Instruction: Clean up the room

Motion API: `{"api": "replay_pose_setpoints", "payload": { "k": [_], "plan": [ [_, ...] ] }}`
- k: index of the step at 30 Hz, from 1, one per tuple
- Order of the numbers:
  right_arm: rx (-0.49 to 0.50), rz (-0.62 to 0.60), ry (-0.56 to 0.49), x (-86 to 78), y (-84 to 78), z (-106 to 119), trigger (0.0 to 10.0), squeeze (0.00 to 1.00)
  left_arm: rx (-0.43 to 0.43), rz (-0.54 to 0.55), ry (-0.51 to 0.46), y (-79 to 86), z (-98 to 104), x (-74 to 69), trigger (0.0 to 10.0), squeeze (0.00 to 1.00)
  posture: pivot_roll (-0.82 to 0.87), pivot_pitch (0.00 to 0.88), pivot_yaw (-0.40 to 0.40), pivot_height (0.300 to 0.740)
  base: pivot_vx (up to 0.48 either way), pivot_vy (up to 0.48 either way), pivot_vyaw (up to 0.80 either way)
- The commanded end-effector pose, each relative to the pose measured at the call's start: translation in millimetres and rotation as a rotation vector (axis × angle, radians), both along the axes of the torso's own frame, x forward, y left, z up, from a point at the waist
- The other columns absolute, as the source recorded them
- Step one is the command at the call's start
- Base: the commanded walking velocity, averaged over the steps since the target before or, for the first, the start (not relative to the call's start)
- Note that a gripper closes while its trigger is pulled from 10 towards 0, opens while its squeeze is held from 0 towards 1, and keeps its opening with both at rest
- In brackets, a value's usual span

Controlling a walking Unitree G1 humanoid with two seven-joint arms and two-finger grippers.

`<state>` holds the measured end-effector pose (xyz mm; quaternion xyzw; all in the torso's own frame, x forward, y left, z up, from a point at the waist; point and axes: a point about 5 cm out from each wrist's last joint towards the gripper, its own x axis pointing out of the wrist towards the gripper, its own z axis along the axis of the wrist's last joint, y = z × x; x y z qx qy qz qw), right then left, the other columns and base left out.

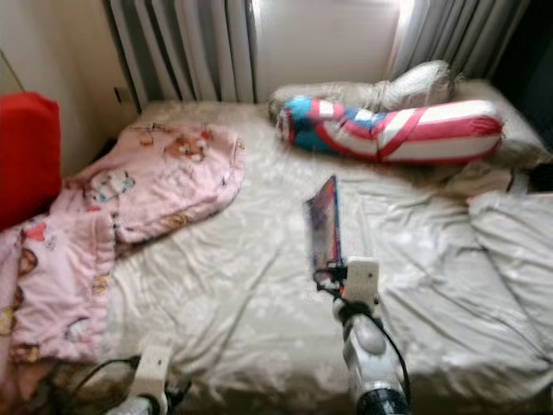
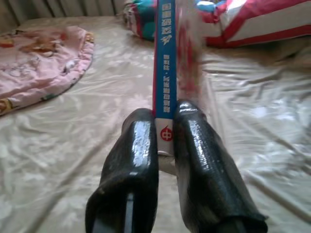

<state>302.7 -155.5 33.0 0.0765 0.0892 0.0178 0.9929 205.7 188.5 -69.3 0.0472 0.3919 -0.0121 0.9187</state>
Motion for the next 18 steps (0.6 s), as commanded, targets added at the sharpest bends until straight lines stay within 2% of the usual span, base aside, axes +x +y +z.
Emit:
{"api": "replay_pose_setpoints", "payload": {
  "k": [1, 18],
  "plan": [
    [0.001, 0.015, -0.058, 6.4, 4.6, 11.2, 10.0, 0.00, 0.022, -0.013, 0.018, 2.0, -1.1, -1.6, 10.0, 0.00, -0.05, 0.005, -0.024, 0.740, 0.000, -0.431, 0.00],
    [-0.003, 0.019, -0.056, 5.7, 5.9, 9.9, 10.0, 0.00, 0.024, -0.014, 0.027, 2.9, -2.9, -5.1, 10.0, 0.00, -0.06, 0.000, -0.021, 0.740, 0.000, -0.430, 0.00]
  ]
}}
